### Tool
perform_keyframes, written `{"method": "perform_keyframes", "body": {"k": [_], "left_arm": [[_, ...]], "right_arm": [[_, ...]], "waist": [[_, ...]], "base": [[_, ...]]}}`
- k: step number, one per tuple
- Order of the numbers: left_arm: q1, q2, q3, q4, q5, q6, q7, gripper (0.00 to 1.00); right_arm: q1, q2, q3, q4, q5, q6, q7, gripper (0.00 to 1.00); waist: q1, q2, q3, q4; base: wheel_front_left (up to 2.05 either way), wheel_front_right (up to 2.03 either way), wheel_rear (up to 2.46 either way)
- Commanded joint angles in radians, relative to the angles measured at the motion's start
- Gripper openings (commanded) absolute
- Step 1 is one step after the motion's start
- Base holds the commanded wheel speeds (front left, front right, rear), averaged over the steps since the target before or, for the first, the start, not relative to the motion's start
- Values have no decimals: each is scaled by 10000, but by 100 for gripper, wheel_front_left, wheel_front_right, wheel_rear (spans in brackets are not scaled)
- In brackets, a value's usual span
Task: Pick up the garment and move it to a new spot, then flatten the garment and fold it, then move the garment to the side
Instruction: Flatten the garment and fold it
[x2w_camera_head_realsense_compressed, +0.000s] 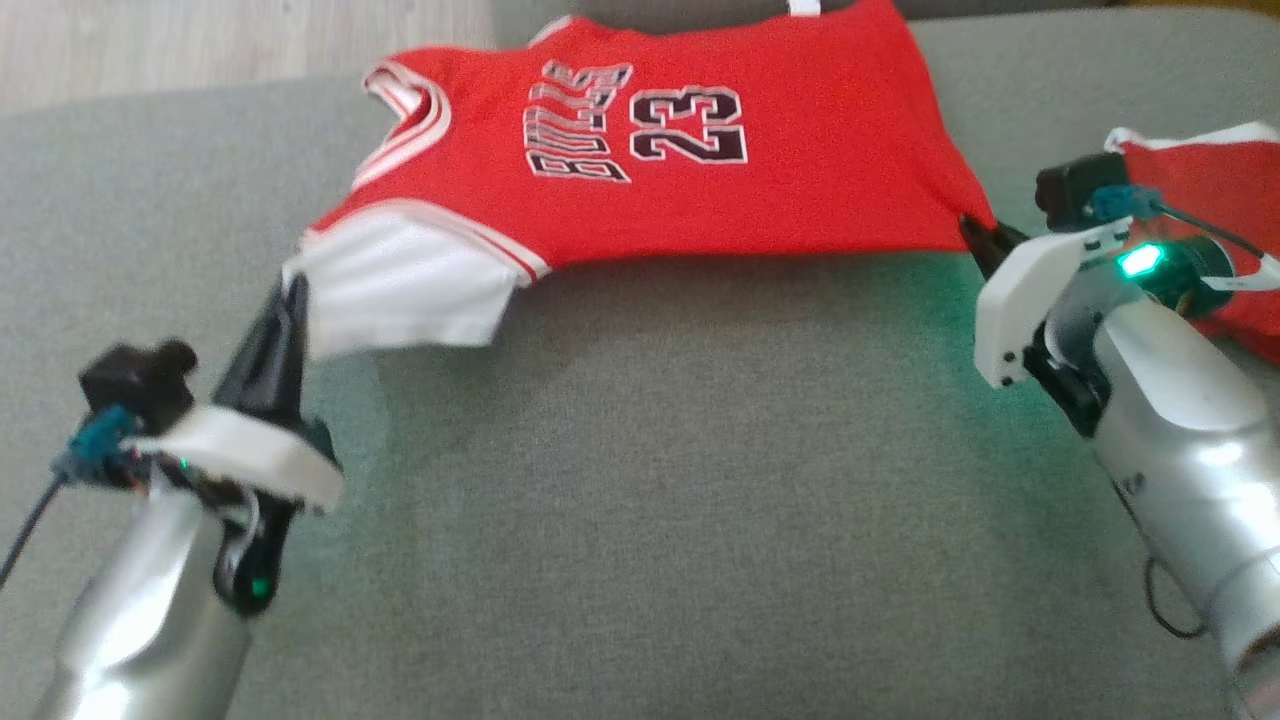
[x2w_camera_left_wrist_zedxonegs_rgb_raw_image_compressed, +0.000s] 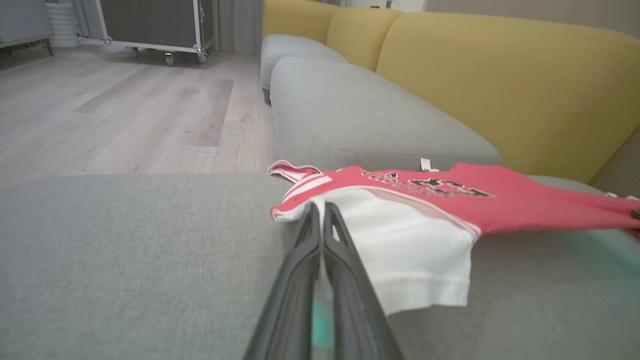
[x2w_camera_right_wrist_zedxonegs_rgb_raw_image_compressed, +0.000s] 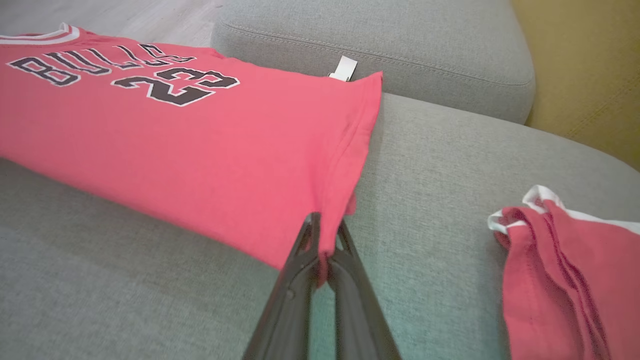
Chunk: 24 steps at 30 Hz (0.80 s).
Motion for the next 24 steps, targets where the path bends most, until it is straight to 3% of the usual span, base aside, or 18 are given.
{"method": "perform_keyframes", "body": {"k": [1, 14, 24], "left_arm": [[92, 677, 191, -546, -168, 19, 270, 0], [2930, 2042, -347, -3324, -1347, 72, 2634, 0], [4624, 2842, -199, -5578, -2064, 382, 3466, 0]], "right_arm": [[134, -449, 424, -529, 463, -9, 207, 0], [1579, -2154, 2918, -2627, 3230, -9, 1827, 0], [2389, -3104, 3718, -4021, 4607, -9, 2503, 0]], "waist": [[2, 0, -361, -54], [2, 0, -1822, -261], [2, 0, -2258, -392]], "base": [[0, 0, 0], [0, 0, 0], [0, 0, 0]]}}
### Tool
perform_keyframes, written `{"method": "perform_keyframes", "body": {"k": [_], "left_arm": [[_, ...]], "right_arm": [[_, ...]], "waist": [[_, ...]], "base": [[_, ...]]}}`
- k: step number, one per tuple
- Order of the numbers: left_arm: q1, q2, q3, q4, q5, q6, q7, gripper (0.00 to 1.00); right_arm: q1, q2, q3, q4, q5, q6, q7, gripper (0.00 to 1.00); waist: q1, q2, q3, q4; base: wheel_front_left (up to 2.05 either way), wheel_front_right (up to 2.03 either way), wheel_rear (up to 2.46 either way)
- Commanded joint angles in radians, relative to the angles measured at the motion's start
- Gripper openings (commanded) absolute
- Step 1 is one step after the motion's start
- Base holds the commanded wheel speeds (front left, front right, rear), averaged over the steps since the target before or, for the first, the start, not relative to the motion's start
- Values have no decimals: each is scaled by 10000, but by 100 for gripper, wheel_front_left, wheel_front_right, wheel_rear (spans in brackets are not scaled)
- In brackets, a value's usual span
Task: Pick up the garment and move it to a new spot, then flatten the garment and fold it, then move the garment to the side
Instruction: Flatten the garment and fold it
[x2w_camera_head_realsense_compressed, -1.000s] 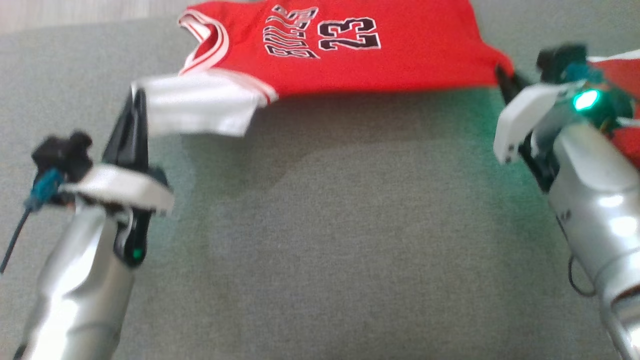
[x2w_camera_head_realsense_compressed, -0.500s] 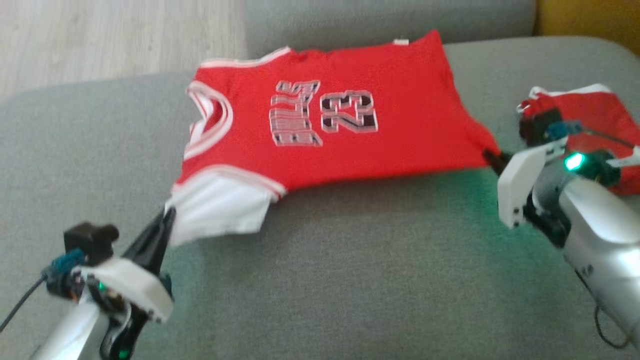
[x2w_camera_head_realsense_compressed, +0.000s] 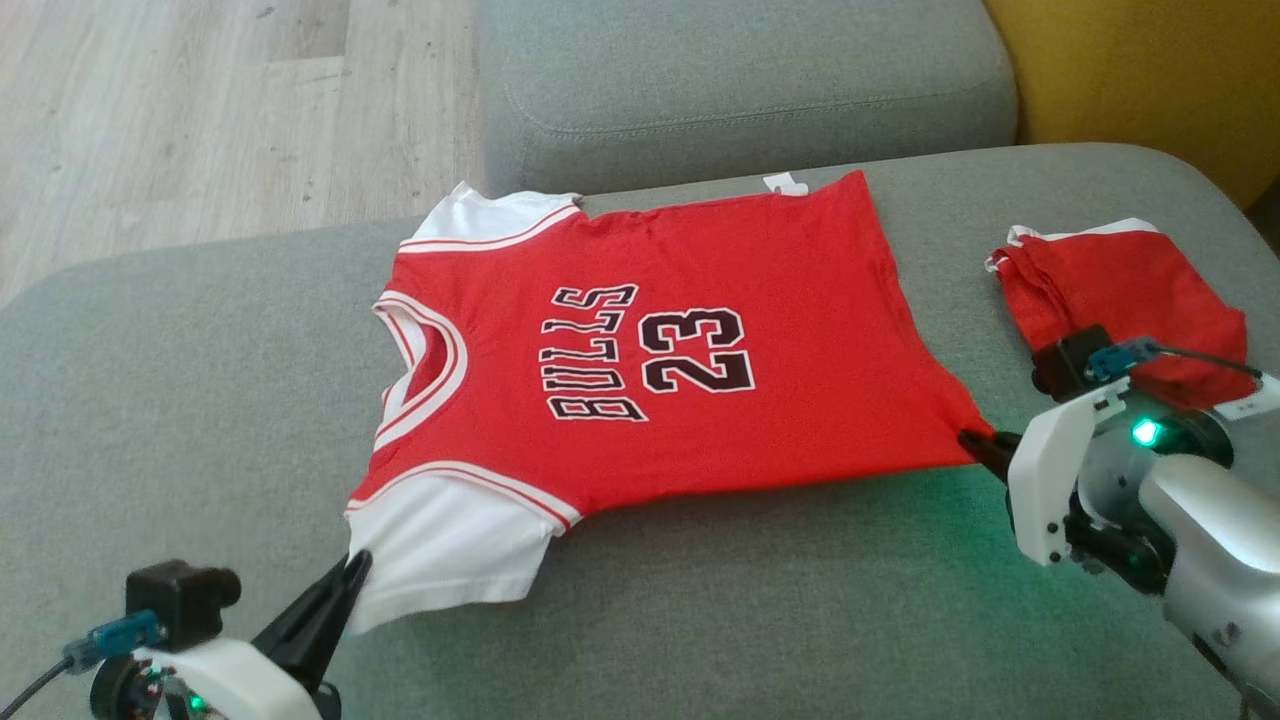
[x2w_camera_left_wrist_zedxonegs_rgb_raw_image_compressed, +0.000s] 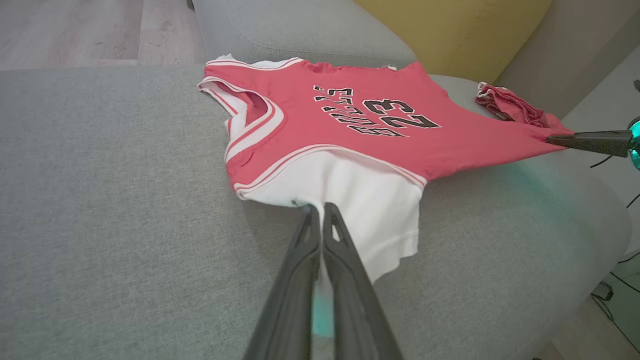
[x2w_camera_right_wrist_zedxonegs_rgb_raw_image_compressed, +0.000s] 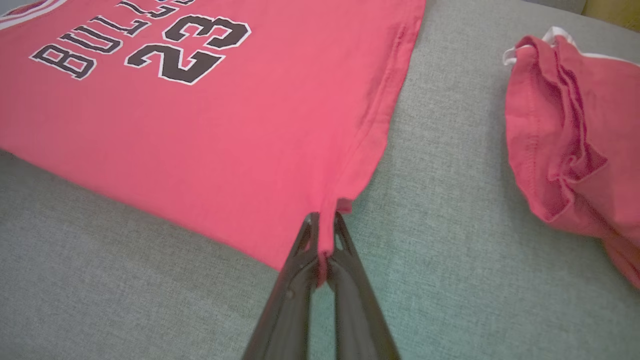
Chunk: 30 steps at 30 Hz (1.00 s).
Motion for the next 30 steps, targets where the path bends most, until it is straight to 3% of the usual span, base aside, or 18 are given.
{"method": "perform_keyframes", "body": {"k": [1, 7, 17, 30], "left_arm": [[-534, 399, 614, -411, -46, 67, -22, 0], [-665, 430, 585, -847, 136, 337, 104, 0], [-2083, 437, 467, -56, 606, 537, 644, 0], [-5734, 135, -280, 2640, 1488, 65, 1761, 0]], "right_arm": [[-36, -325, -41, -261, 90, -9, -41, 0], [-27, -453, -159, -471, 207, -9, -277, 0], [-830, 130, -428, -15, -10, -9, -410, 0], [-2705, 1396, -533, 1838, -139, -9, 138, 0]], "waist": [[2, -1, -6, -9], [2, -1, 73, -67], [2, -1, 617, -216], [2, -1, 1992, -343]], "base": [[0, 0, 0], [0, 0, 0], [0, 0, 0], [0, 0, 0]]}}
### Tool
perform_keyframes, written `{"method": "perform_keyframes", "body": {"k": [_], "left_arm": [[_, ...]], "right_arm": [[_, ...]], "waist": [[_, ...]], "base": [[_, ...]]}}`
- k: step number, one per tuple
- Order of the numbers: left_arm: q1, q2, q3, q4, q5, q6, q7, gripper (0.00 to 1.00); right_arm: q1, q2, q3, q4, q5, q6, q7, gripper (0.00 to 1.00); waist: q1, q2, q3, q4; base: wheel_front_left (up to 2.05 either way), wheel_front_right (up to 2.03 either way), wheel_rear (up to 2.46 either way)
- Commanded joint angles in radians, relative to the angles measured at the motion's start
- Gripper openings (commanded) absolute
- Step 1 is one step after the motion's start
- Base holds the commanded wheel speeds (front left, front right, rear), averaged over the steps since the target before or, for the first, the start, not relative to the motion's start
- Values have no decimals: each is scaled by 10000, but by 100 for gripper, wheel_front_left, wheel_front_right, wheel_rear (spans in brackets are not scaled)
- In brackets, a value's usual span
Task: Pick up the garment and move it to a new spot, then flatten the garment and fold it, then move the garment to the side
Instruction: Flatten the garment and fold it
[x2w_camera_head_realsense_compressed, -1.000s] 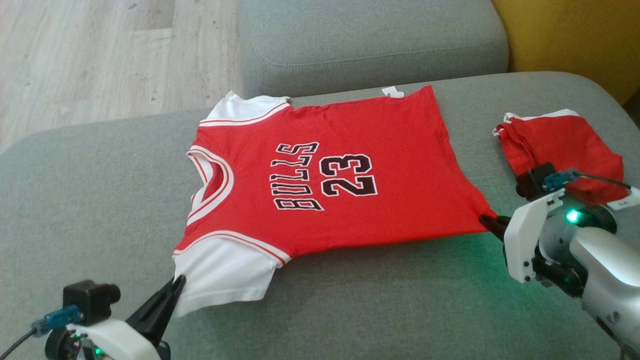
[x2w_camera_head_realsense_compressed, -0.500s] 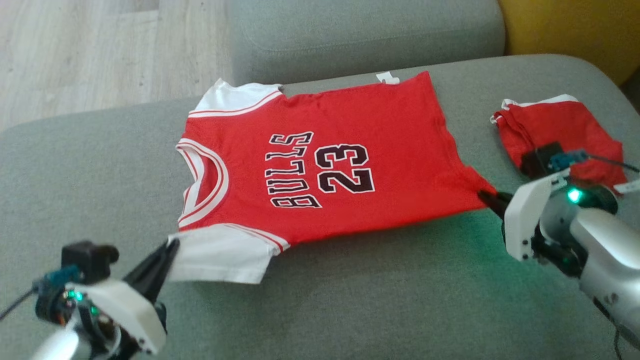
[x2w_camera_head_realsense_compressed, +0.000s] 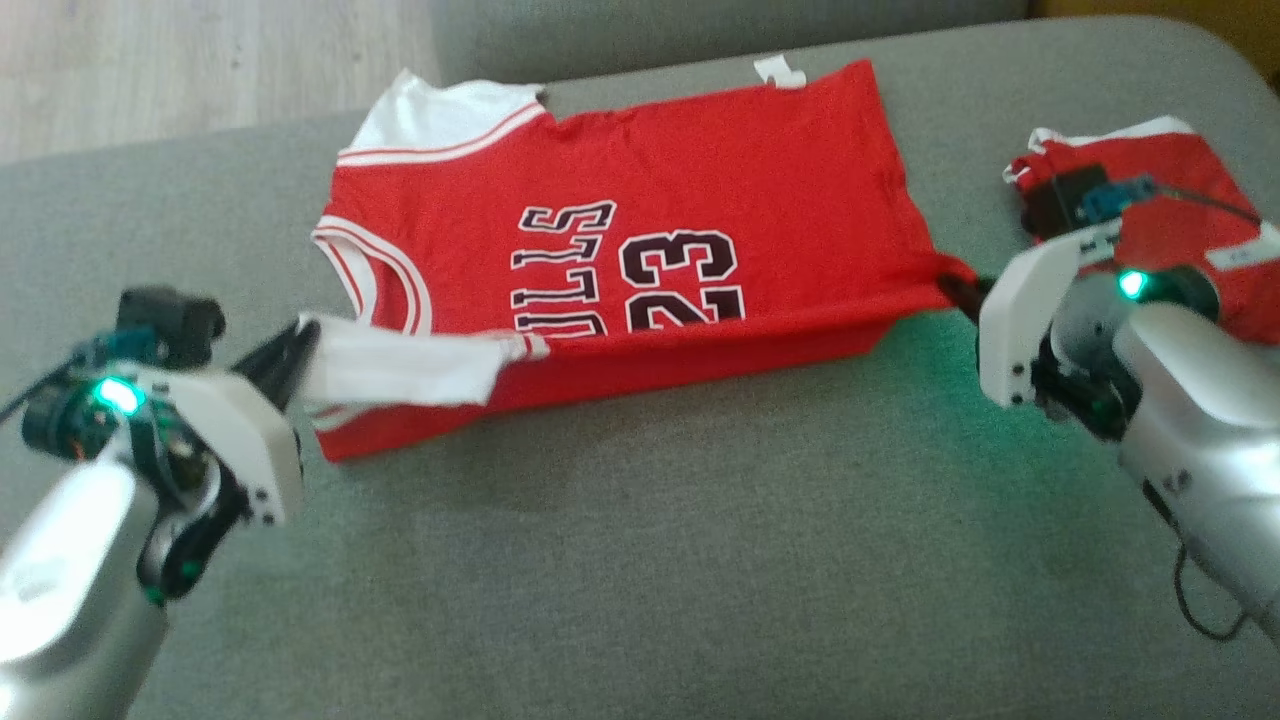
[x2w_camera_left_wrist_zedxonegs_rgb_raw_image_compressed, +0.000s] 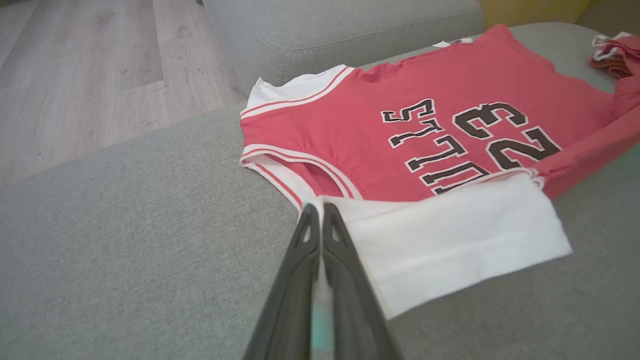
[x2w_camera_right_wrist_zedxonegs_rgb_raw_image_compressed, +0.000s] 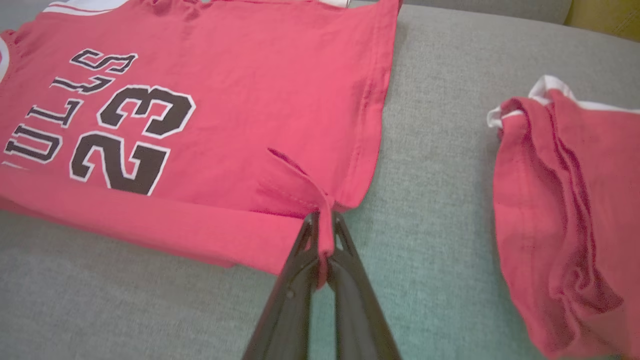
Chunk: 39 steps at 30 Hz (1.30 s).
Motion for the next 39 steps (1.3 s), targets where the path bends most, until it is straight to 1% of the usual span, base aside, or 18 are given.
{"method": "perform_keyframes", "body": {"k": [1, 5, 6, 13, 21, 22, 23, 26, 28, 31, 34, 37, 39], "left_arm": [[-924, 264, 369, 184, 199, -44, -6, 0], [-1699, 96, 64, 1140, 493, -181, -112, 0], [-1699, 96, 64, 1140, 493, -181, -112, 0], [-2651, -256, -468, 2360, 790, -336, -476, 0], [-3579, -550, -940, 3336, 969, -403, -961, 0], [-3696, -587, -989, 3445, 1034, -405, -1086, 12], [-3806, -645, -994, 3569, 1083, -402, -1269, 100], [-4088, -880, -950, 3904, 1258, -231, -1997, 100], [-4233, -1049, -867, 4070, 1361, -49, -2660, 100], [-4360, -1334, -554, 4191, 1425, 372, -4078, 100], [-4233, -1690, -81, 4164, 1185, 702, -5488, 100], [-3876, -1943, 315, 3811, 1010, 832, -6153, 100], [-3474, -2007, 607, 3348, 1023, 958, -6277, 100]], "right_arm": [[-429, 120, -55, 58, -91, -9, 24, 0], [-797, 419, 71, 719, -187, -9, 245, 0], [-797, 419, 71, 719, -187, -9, 245, 0], [-1251, 837, 186, 1514, -212, -9, 183, 0], [-1768, 987, 197, 2106, -138, -9, -131, 0], [-1885, 990, 167, 2252, -194, -9, -318, 35], [-1992, 1009, 97, 2422, -227, -9, -556, 100], [-2201, 1179, -235, 2759, -107, -9, -1337, 100], [-2314, 1200, -393, 2923, -131, -9, -2086, 100], [-2387, 1196, -685, 3058, -154, -9, -3592, 100], [-2301, 1247, -981, 3137, -186, -9, -5148, 100], [-2140, 1262, -1296, 2953, -397, -9, -5674, 100], [-2013, 1161, -1852, 2287, -655, -9, -5704, 100]], "waist": [[-2, 0, 281, -46], [-2, 0, 480, -56], [-2, 0, 480, -56], [-2, 0, 792, -37], [-2, 0, 1218, 73], [-2, 0, 1272, 91], [-2, 0, 1315, 110], [-2, 0, 1377, 163], [-2, 0, 1347, 205], [-2, 0, 1194, 252], [-2, 0, 904, 274], [-2, 0, 563, 261], [-2, 0, 357, 212]], "base": [[0, 0, 0], [0, 0, 0], [0, 0, 0], [0, 0, 0], [0, 0, 0], [0, 0, 0], [0, 0, 0], [0, 0, 0], [0, 0, 0], [0, 0, 0], [0, 0, 0], [0, 0, 0], [0, 0, 0]]}}
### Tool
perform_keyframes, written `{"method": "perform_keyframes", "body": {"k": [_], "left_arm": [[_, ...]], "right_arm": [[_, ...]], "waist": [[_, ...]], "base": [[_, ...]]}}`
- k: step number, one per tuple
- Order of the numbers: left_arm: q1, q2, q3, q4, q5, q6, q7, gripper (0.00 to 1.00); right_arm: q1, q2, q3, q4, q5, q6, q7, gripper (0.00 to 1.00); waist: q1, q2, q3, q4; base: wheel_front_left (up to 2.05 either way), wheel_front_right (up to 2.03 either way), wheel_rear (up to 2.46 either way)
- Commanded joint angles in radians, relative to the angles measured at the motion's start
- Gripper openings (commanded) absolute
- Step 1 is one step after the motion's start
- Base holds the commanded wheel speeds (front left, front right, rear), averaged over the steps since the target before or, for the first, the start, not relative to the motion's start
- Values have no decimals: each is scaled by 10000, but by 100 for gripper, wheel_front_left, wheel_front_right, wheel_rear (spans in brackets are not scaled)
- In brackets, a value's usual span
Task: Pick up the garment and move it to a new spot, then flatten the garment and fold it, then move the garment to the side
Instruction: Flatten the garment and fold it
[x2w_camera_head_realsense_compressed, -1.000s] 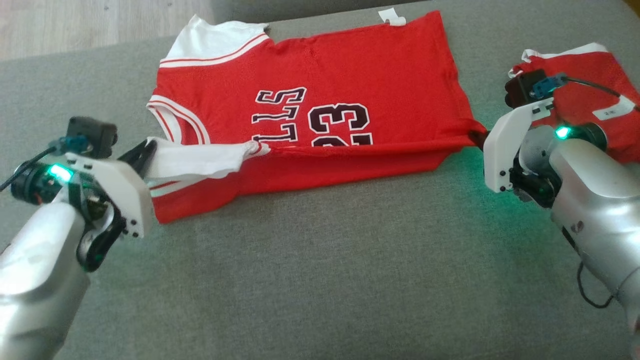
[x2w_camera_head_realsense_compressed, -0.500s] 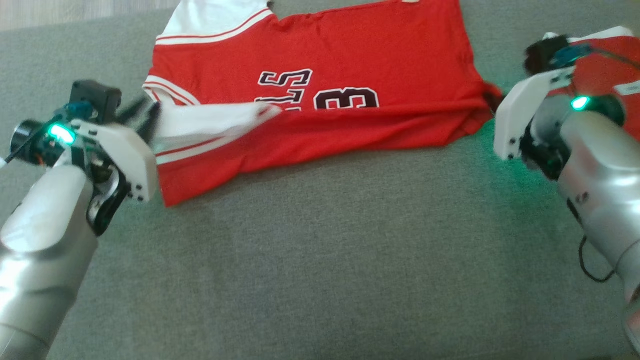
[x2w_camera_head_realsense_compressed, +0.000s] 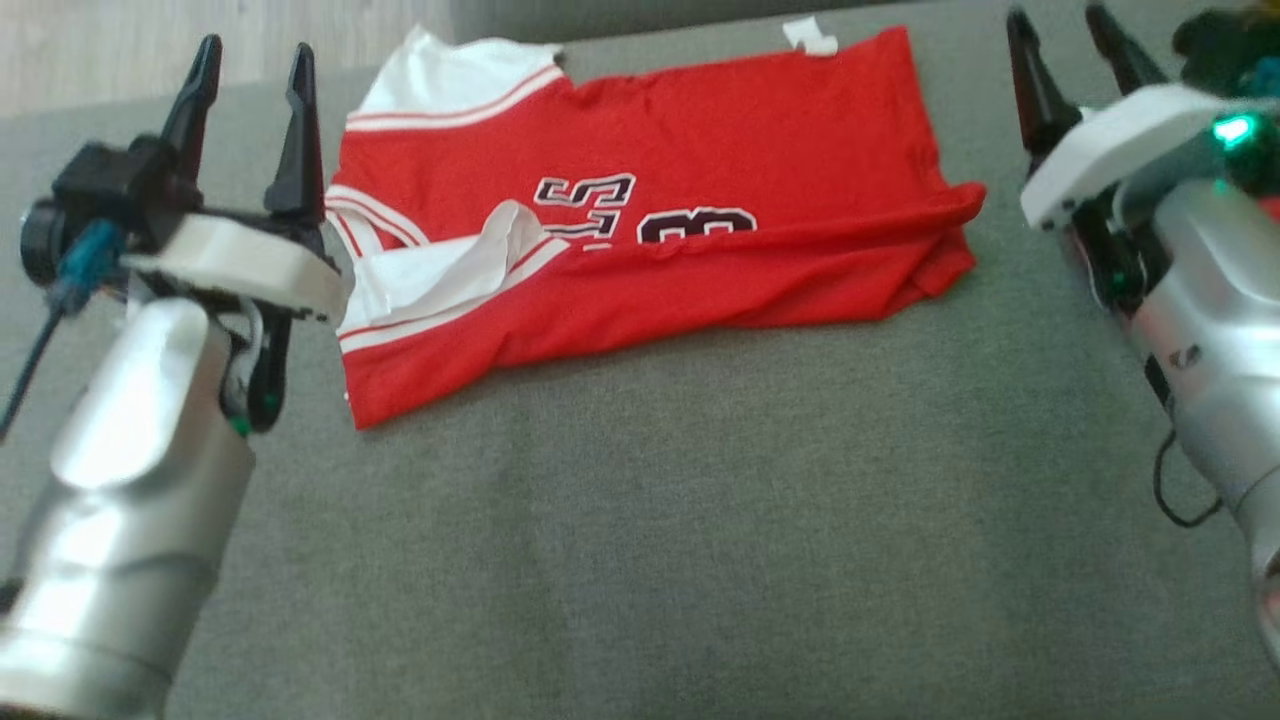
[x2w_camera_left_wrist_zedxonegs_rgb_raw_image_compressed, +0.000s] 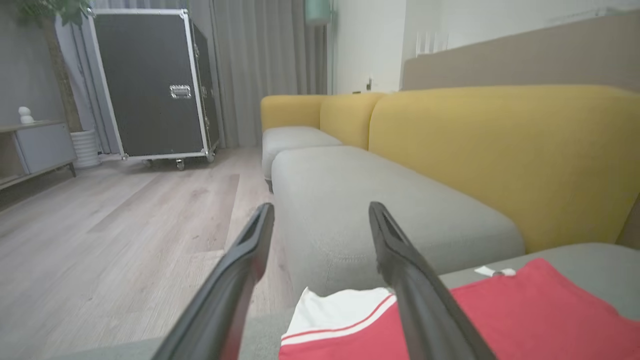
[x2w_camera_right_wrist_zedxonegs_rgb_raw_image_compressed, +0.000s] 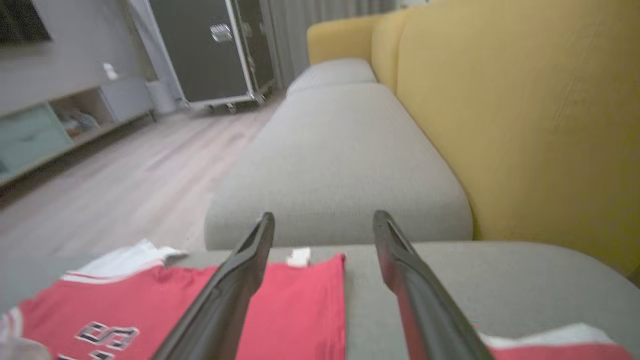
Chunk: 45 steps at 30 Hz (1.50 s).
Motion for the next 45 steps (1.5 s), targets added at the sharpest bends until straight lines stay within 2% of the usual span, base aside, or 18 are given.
{"method": "perform_keyframes", "body": {"k": [1, 5, 9, 11, 16, 21, 24, 30, 36, 45], "left_arm": [[269, 308, 713, -817, 96, 273, -115, 100], [1675, 49, 1606, -2623, 672, 667, -127, 100], [3206, -474, 2159, -3765, 1150, 820, -129, 100], [3517, -597, 2267, -3943, 1247, 815, -129, 100], [4897, -1203, 2936, -4491, 1620, 745, -130, 100], [5983, -1844, 3659, -4715, 1848, 479, -130, 100], [6256, -2047, 4045, -4600, 2060, 292, -131, 100], [6152, -2240, 4681, -4156, 2501, 118, -131, 100], [5523, -2113, 4981, -2451, 2739, 676, -6, 100], [4127, -1665, 4949, -658, 2890, 989, 801, 100]], "right_arm": [[221, -161, -684, -1036, -481, -7, -126, 100], [1537, -288, -2914, -2876, -2036, -7, -130, 100], [3542, 350, -4806, -4449, -3912, -7, -131, 100], [4006, 571, -5093, -4735, -4350, -7, -131, 100], [5983, 1825, -6335, -5837, -5850, -7, -132, 100], [7366, 2380, -7056, -6533, -6488, -7, -132, 100], [7810, 2456, -7189, -6859, -6544, -7, -133, 100], [7845, 2467, -6679, -7371, -6029, -7, -133, 100], [7672, 2469, -6528, -7824, -5813, -7, -133, 100], [7609, 2470, -6514, -8281, -5532, -7, -133, 100]], "waist": [[0, 0, -345, -75], [0, 0, -672, -124], [0, 0, -1000, -160], [0, 0, -1064, -170], [0, 0, -1352, -291], [0, 0, -1461, -450], [0, 0, -1453, -541], [0, 0, -1208, -785], [0, 0, -727, -1046], [0, 0, 12, -1216]], "base": [[0, 0, 0], [0, 0, 0], [0, 0, 0], [0, 0, 0], [0, 0, 0], [0, 0, 0], [0, 0, 0], [0, 0, 0], [0, 0, 0], [0, 0, 0]]}}
